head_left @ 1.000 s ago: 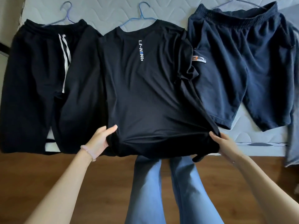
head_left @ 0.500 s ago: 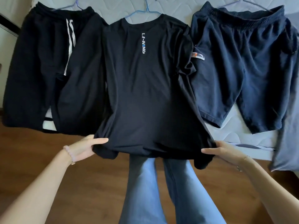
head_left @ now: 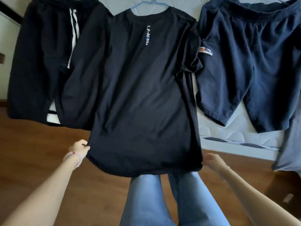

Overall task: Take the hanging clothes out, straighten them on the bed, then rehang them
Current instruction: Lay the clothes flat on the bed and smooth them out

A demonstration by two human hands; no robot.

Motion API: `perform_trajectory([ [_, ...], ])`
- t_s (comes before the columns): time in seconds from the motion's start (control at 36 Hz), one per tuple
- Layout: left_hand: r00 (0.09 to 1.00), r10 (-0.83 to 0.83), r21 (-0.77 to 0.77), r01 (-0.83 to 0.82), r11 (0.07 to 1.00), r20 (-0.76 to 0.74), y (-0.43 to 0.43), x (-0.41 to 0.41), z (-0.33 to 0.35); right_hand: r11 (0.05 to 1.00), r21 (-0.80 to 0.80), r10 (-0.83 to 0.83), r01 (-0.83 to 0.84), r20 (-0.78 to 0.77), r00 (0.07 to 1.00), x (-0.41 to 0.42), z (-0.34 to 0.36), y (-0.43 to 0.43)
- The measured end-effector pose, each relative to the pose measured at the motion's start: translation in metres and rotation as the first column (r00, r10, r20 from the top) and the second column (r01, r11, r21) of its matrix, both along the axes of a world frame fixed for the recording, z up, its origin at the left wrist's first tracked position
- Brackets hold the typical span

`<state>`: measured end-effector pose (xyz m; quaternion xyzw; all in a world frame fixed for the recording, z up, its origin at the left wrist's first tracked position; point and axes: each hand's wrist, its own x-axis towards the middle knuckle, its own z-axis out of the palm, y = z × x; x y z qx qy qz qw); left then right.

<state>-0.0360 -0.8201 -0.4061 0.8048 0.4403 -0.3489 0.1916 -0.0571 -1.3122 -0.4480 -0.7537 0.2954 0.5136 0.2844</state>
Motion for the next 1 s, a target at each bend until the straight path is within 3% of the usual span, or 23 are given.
perform_trajectory([
  [0.08, 0.994, -0.080, 0.045, 0.083, 0.996, -0.069, 0.001, 0.012, -0.018, 0.996, -0.083, 0.041, -0.044, -0.031, 0.999, 0.015, -0.002, 0.007],
  [0.19, 0.984, -0.178, 0.006, 0.178, 0.984, 0.000, -0.015, 0.053, -0.028, 0.993, -0.077, -0.082, 0.092, 0.122, 0.989, 0.061, 0.004, 0.015],
  [0.36, 0.933, -0.309, -0.077, 0.327, 0.942, 0.186, -0.044, 0.141, -0.033, 0.984, -0.048, -0.135, 0.169, 0.409, 0.903, 0.156, 0.031, 0.031],
  [0.58, 0.815, -0.384, -0.138, 0.481, 0.866, 0.433, -0.103, 0.261, -0.032, 0.965, -0.067, -0.172, 0.252, 0.563, 0.809, 0.266, 0.033, 0.052],
  [0.69, 0.653, -0.493, -0.122, 0.664, 0.738, 0.575, -0.148, 0.338, -0.037, 0.936, -0.044, -0.261, 0.348, 0.575, 0.775, 0.307, 0.016, 0.062],
  [0.78, 0.478, -0.601, -0.072, 0.816, 0.573, 0.640, -0.192, 0.390, -0.042, 0.940, -0.099, -0.226, 0.326, 0.534, 0.815, 0.326, 0.003, 0.068],
  [0.92, 0.086, -0.799, 0.149, 0.965, 0.214, 0.595, -0.260, 0.466, -0.061, 0.939, -0.203, -0.160, 0.278, 0.458, 0.875, 0.332, -0.021, 0.065],
  [1.0, -0.044, -0.852, 0.315, 0.938, 0.145, 0.522, -0.282, 0.507, -0.073, 0.932, -0.180, -0.193, 0.313, 0.485, 0.853, 0.330, -0.026, 0.063],
])
